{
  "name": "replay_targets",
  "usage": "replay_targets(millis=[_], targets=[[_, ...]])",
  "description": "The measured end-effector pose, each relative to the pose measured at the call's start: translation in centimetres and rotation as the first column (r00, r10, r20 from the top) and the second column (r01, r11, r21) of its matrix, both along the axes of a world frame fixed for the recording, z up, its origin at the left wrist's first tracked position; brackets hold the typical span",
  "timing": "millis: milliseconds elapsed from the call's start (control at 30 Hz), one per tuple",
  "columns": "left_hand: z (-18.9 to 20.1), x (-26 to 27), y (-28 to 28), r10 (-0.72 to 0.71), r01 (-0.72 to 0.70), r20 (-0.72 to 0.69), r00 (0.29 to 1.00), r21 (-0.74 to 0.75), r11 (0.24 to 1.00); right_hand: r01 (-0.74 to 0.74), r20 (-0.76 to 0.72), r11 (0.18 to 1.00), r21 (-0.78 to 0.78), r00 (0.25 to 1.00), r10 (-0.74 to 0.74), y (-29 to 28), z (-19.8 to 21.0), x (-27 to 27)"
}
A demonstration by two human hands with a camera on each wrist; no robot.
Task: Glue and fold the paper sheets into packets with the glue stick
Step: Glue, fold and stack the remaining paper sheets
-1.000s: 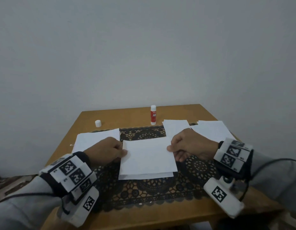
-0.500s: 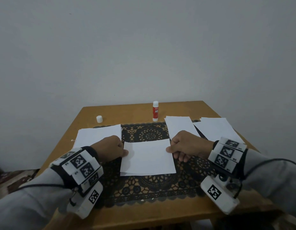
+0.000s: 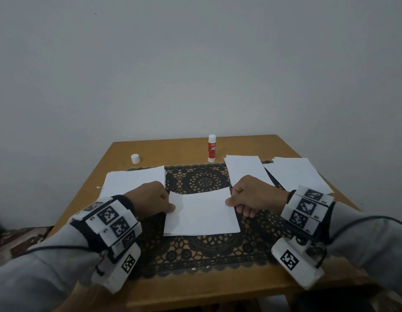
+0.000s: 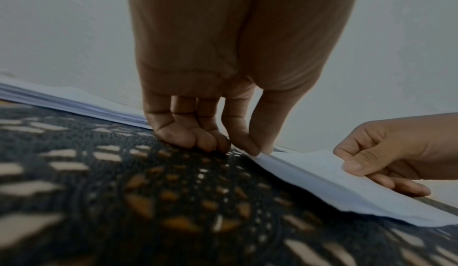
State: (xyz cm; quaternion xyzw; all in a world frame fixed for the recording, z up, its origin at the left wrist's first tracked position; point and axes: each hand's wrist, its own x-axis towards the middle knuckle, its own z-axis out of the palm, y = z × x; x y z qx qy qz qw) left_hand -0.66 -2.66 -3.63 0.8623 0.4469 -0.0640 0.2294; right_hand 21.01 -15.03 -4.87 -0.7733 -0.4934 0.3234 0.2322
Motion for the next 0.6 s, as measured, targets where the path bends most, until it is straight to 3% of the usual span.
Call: replay_targets(millis=[600], targets=[[-0.23,0.25,0.09,-0.033,0.035,-0.028,0.999,0.059,0.998,-0.017,0.059,1.000,0.012,0.998,0.016,0.23,-0.53,0.08]])
